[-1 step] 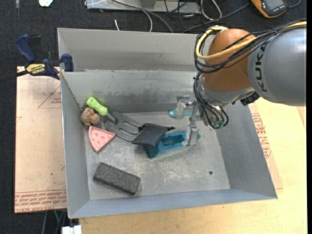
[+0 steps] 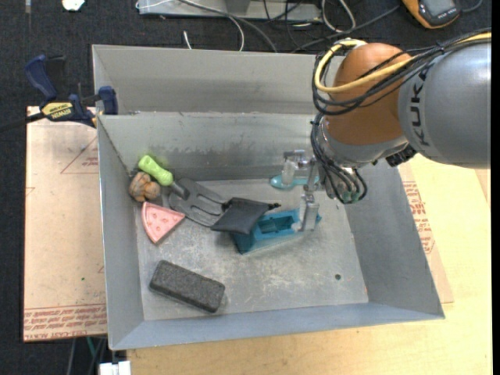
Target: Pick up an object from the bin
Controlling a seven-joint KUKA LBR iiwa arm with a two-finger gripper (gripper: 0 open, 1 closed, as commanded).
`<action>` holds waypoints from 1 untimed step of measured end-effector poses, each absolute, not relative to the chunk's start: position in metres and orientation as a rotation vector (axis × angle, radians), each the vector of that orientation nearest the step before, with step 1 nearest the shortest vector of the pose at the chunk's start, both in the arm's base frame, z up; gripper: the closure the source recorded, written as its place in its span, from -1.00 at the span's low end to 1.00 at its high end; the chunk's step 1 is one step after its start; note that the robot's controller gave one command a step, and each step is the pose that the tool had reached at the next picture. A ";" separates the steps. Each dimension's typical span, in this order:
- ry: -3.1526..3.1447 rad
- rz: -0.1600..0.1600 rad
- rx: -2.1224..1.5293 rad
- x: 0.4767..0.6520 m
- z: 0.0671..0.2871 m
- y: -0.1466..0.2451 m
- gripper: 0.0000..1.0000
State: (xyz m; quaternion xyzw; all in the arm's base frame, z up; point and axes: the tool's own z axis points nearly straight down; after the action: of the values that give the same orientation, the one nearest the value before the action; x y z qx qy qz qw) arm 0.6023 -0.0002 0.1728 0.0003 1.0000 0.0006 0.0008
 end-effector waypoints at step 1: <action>3.133 0.002 -0.146 0.611 0.107 0.038 -1.00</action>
Offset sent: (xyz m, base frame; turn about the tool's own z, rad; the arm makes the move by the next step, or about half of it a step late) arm 0.0046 0.0669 -0.1028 -0.3089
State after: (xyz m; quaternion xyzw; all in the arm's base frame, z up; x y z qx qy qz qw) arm 0.6111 0.0376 0.1066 -0.0465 0.9989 0.0005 0.0028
